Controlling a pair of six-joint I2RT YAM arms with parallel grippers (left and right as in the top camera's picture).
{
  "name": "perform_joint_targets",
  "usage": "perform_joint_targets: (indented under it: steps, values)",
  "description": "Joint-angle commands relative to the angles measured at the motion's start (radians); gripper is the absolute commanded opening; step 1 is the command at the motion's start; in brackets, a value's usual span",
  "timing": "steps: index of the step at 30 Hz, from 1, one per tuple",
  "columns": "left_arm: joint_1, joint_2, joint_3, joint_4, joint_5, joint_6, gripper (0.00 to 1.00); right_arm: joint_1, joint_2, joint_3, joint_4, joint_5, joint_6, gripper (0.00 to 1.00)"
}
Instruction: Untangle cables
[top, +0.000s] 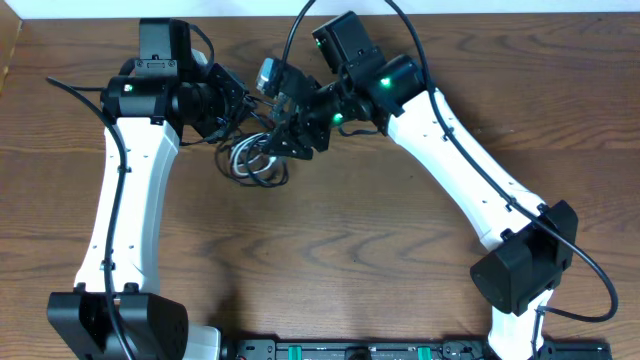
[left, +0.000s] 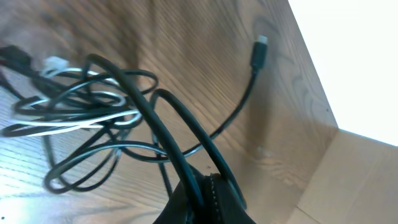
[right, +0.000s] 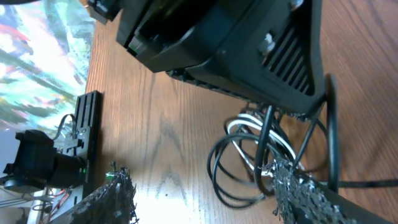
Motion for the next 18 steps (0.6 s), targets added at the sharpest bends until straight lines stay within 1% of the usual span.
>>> perform_joint_targets:
  steps: [1, 10, 13, 15, 16, 18]
  values:
    - [0.002, -0.006, 0.014, 0.000, 0.064, -0.006, 0.07, 0.018, 0.018, 0.004, 0.005, 0.003, -0.017, 0.70]
    - [0.002, -0.006, 0.014, -0.027, 0.206, 0.006, 0.08, 0.023, 0.071, 0.004, 0.032, 0.009, -0.021, 0.69]
    - [0.002, -0.006, 0.014, -0.036, 0.283, 0.017, 0.07, 0.023, 0.087, 0.004, 0.059, 0.031, -0.021, 0.69]
    - [0.002, -0.006, 0.014, -0.037, 0.329, 0.018, 0.07, 0.023, 0.095, 0.004, 0.068, 0.048, -0.021, 0.63]
    - [0.002, -0.006, 0.014, -0.037, 0.336, 0.018, 0.08, 0.023, 0.096, 0.004, 0.072, 0.060, -0.022, 0.58]
    - [0.002, -0.006, 0.014, -0.037, 0.343, 0.018, 0.07, 0.023, 0.100, 0.004, 0.077, 0.076, -0.022, 0.41]
